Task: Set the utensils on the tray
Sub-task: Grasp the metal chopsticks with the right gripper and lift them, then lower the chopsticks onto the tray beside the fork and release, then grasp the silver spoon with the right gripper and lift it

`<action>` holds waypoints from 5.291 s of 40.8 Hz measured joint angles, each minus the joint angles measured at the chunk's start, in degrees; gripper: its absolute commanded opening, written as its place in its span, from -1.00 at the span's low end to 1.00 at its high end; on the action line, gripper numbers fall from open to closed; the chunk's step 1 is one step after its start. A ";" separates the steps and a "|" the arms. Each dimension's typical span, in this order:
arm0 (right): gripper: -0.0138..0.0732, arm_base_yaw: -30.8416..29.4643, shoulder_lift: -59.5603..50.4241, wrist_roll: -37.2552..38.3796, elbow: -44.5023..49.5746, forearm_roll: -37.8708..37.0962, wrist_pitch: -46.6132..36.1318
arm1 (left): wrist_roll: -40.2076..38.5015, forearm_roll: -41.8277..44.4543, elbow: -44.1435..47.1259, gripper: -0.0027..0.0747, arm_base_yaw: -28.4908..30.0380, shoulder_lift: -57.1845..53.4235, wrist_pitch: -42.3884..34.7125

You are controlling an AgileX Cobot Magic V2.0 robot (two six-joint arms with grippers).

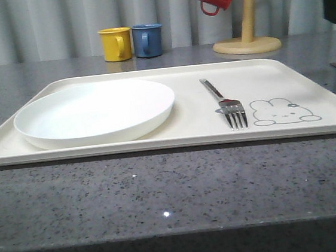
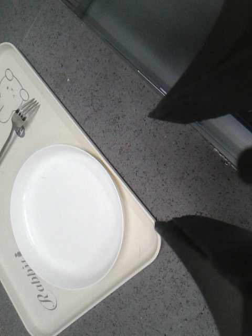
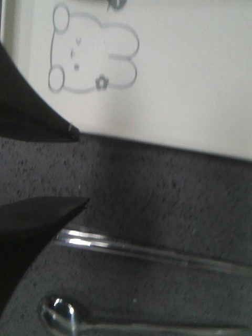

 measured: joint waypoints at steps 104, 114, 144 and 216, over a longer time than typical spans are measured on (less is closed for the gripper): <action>-0.58 -12.76 11.05 -11.12 -2.22 8.84 -0.88 | 0.00 0.00 0.00 0.08 0.00 0.00 0.00; -0.58 -4.65 10.55 -10.87 -7.48 16.20 -0.58 | 0.00 0.00 0.00 0.08 0.00 0.00 0.00; -0.15 3.77 17.33 3.05 -7.38 19.02 -0.70 | 0.00 0.00 0.00 0.08 0.00 0.00 0.00; -0.03 -23.10 13.12 -16.04 0.67 2.17 -4.71 | 0.00 0.00 0.00 0.08 0.00 0.00 -0.10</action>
